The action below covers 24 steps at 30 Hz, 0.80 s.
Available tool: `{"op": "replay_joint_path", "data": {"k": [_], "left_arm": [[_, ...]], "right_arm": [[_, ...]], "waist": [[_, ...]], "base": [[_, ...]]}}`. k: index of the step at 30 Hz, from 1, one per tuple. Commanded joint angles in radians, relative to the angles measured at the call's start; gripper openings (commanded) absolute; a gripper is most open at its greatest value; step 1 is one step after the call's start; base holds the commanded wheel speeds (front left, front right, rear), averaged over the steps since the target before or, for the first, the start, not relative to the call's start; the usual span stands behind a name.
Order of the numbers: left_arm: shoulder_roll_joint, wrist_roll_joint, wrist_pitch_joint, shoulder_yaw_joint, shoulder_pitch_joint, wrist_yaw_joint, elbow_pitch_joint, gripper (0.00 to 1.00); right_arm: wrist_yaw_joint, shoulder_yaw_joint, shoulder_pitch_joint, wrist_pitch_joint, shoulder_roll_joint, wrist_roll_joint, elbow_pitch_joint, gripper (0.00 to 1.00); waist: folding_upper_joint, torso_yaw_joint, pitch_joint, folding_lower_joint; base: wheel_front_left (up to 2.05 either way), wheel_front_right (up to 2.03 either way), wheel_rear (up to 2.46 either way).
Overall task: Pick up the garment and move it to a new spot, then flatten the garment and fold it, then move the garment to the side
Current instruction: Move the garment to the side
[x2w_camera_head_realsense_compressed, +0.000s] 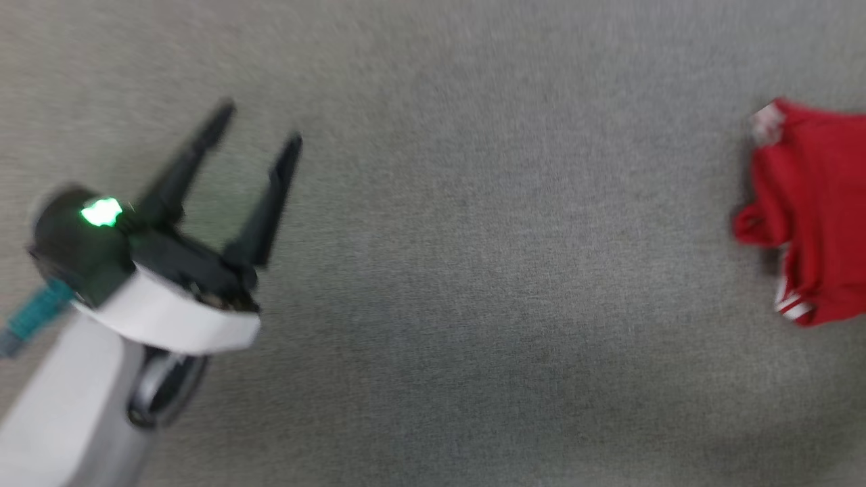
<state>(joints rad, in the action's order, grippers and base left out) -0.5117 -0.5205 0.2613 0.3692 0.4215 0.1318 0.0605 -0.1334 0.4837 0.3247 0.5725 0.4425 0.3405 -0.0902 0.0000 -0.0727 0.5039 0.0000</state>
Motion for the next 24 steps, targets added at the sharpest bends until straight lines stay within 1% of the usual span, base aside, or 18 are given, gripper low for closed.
{"op": "replay_joint_path", "data": {"k": [1, 7, 8, 13, 16, 19, 24], "left_arm": [[-0.011, -0.010, 0.005, 0.000, 0.024, -0.003, 0.006, 1.00], [-0.076, -0.014, 0.005, 0.013, 0.144, -0.003, 0.043, 1.00], [-0.089, -0.015, 0.005, 0.015, 0.166, -0.003, 0.053, 1.00], [-0.115, -0.008, 0.005, 0.025, 0.196, -0.003, 0.078, 1.00], [-0.128, -0.012, 0.005, 0.031, 0.198, -0.003, 0.089, 1.00], [-0.137, -0.012, 0.005, 0.032, 0.190, -0.003, 0.093, 1.00], [-0.131, -0.002, 0.005, 0.032, 0.173, -0.003, 0.083, 1.00]], "right_arm": [[0.005, 0.008, 0.018, -0.011, -0.015, -0.018, -0.005, 0.00], [0.004, 0.140, 0.152, -0.091, -0.058, -0.177, -0.077, 0.00], [0.004, 0.186, 0.200, -0.124, -0.070, -0.240, -0.108, 0.00], [0.004, 0.273, 0.314, -0.191, -0.097, -0.343, -0.199, 0.00], [0.004, 0.309, 0.359, -0.238, -0.113, -0.393, -0.245, 0.00], [0.004, 0.322, 0.389, -0.277, -0.126, -0.435, -0.293, 0.00], [0.004, 0.337, 0.416, -0.327, -0.128, -0.482, -0.362, 0.00]], "waist": [[0.0000, -0.034, 0.063, 0.0000], [0.0000, -0.047, 0.147, 0.0000], [0.0000, -0.045, 0.166, 0.0000], [0.0000, -0.033, 0.189, 0.0000], [0.0000, -0.028, 0.191, 0.0000], [0.0000, -0.024, 0.188, 0.0000], [0.0000, -0.020, 0.169, 0.0000]], "base": [[0.00, 0.00, 0.00], [0.00, 0.00, 0.00], [0.00, 0.00, 0.00], [0.00, 0.00, 0.00], [0.00, 0.00, 0.00], [0.00, 0.00, 0.00], [0.00, 0.00, 0.00]]}}
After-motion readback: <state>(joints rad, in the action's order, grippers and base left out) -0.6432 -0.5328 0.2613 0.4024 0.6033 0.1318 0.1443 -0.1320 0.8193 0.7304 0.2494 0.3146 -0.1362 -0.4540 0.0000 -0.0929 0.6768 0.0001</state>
